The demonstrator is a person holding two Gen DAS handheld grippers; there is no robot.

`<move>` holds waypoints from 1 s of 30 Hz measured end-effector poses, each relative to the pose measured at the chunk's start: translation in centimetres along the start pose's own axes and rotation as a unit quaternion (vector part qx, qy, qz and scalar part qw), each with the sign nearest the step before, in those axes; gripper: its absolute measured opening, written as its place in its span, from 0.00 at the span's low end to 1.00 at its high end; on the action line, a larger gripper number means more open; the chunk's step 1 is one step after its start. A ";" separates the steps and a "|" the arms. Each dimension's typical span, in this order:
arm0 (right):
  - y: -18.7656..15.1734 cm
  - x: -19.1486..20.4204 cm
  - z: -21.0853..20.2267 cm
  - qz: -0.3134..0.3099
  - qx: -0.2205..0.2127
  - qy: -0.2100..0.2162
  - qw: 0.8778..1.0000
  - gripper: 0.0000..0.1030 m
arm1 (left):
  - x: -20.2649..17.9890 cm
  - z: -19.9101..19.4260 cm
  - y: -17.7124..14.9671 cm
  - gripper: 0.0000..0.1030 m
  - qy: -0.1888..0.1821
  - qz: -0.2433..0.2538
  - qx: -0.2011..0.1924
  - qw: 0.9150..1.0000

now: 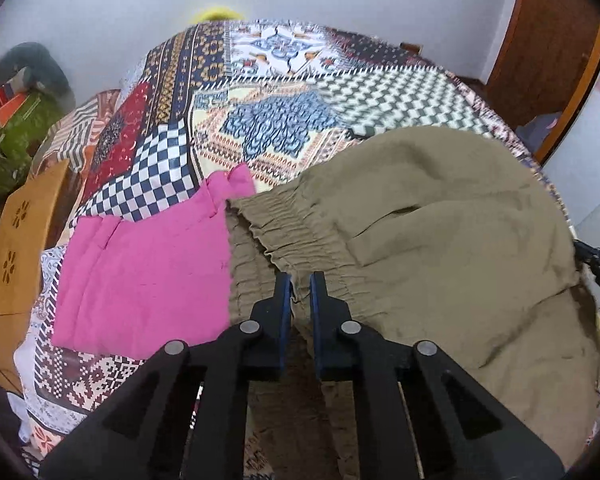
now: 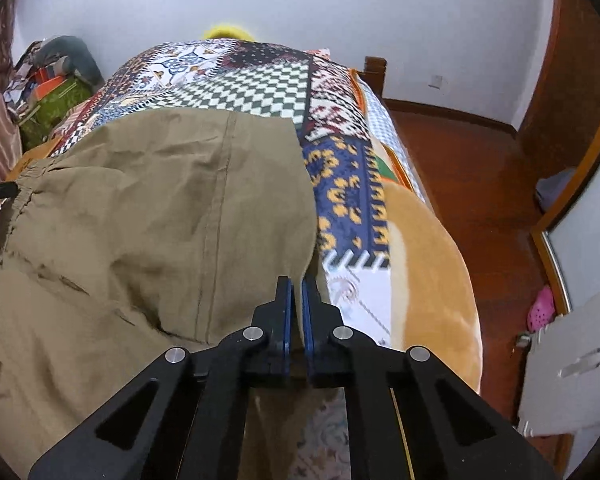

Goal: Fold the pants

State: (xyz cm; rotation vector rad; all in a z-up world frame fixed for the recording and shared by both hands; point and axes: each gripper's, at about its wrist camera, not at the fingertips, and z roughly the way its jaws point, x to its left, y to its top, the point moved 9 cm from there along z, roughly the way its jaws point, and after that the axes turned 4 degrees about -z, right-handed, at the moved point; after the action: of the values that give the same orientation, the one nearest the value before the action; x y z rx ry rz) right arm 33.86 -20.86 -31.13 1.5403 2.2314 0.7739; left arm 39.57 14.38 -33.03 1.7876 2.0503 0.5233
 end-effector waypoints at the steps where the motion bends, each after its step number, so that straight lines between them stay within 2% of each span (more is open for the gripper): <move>1: -0.2 0.0 0.0 0.003 0.002 0.002 1.000 0.04 | 0.2 0.4 -0.1 0.09 0.004 -0.003 0.005 1.000; 7: 0.9 0.1 -1.0 0.006 0.004 0.011 1.000 0.05 | 0.6 -0.5 -0.2 0.10 -0.005 -0.009 0.003 1.000; 9: 1.6 -0.1 -1.6 0.005 -0.004 0.007 1.000 0.05 | 0.8 -1.2 0.0 0.17 0.000 -0.007 0.000 1.000; 11: 2.6 -0.3 -2.2 0.006 -0.014 0.008 1.000 0.06 | 1.1 -2.0 0.5 0.34 0.009 -0.005 -0.008 1.000; 13: 3.6 -0.3 -2.7 0.009 -0.026 0.013 1.000 0.09 | 1.5 -2.9 1.2 0.44 0.011 -0.005 -0.027 1.000; 14: 4.3 -0.2 -2.9 0.008 -0.033 0.014 0.999 0.14 | 1.6 -3.1 1.6 0.49 0.010 -0.006 -0.033 0.999; 17: 5.9 0.0 -3.1 -0.004 -0.051 0.004 0.999 0.30 | 2.1 -3.1 2.6 0.50 0.005 -0.014 -0.036 0.999; 22: 8.4 0.5 -2.2 -0.017 -0.064 0.006 0.998 0.31 | 2.3 -1.6 3.8 0.50 -0.002 -0.015 -0.024 1.000; 30: 11.3 0.5 1.3 -0.027 -0.055 0.023 0.998 0.32 | 2.9 1.7 4.4 0.50 -0.002 -0.016 -0.006 1.000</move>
State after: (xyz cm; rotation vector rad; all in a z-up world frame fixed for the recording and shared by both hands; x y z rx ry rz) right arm 42.91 -16.97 -25.41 1.4182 2.2136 0.9088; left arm 43.86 17.87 -32.36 1.7438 2.0646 0.5212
